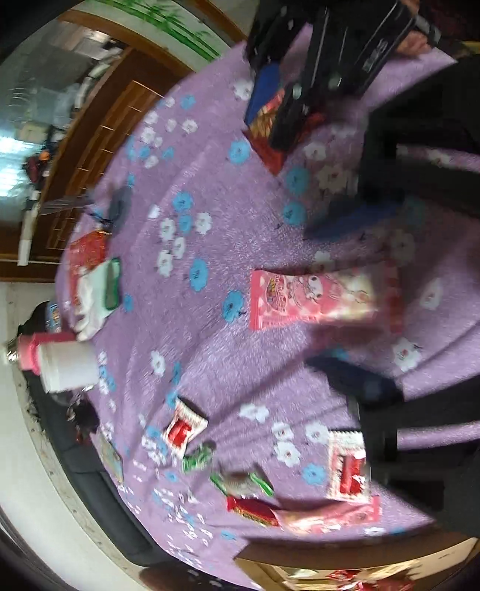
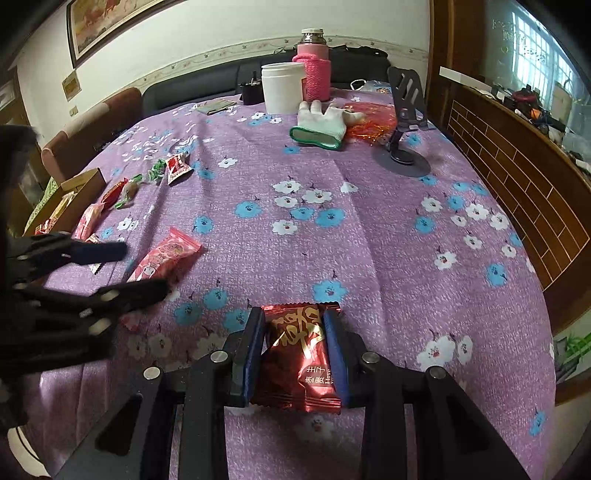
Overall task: Organize snacks
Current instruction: 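Grasp the pink pack with the left gripper while the right gripper grasps the red-gold pack, then carry the pink and red-gold packs over the tray and open both grippers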
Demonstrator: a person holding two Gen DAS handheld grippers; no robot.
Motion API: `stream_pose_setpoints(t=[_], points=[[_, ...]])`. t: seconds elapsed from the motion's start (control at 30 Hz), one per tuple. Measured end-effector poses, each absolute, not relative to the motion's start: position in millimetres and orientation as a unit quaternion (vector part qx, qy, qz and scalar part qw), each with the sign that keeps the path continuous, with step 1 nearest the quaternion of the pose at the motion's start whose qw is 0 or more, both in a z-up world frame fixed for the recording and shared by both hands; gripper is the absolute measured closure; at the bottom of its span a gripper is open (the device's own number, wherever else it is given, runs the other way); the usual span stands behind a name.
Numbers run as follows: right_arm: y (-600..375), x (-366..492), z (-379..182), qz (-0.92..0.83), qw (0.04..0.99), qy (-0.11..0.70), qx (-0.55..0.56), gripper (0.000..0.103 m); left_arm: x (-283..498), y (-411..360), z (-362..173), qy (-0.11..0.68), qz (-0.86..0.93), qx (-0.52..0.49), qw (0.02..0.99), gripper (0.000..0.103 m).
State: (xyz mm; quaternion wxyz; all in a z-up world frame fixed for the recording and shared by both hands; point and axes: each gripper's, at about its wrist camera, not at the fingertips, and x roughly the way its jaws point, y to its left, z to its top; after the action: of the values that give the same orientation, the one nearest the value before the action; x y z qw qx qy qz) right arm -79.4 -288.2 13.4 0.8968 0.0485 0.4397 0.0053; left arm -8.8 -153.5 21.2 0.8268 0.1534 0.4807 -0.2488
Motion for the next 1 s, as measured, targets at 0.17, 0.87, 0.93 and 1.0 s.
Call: stream_pose_setpoints(t=[0.17,0.87,0.93,1.0], points=[[-292,-88,16,0.014,0.901,0.43,0.061,0.072,-12,-150,17,0.485,-0.245,0.144,0.827,0.08],[-268,-107,19,-0.001,0.899,0.436,0.031,0.077,-70,-35,89,0.429,-0.261,0.01,0.865,0.08],[-264,-110,23,0.003,0.9,0.435,0.031,0.077,-72,-18,93,0.426,-0.251,-0.003,0.869,0.08],[-258,-113,29,0.006,0.903,0.428,0.027,0.077,-72,3,96,0.422,-0.236,-0.02,0.875,0.08]])
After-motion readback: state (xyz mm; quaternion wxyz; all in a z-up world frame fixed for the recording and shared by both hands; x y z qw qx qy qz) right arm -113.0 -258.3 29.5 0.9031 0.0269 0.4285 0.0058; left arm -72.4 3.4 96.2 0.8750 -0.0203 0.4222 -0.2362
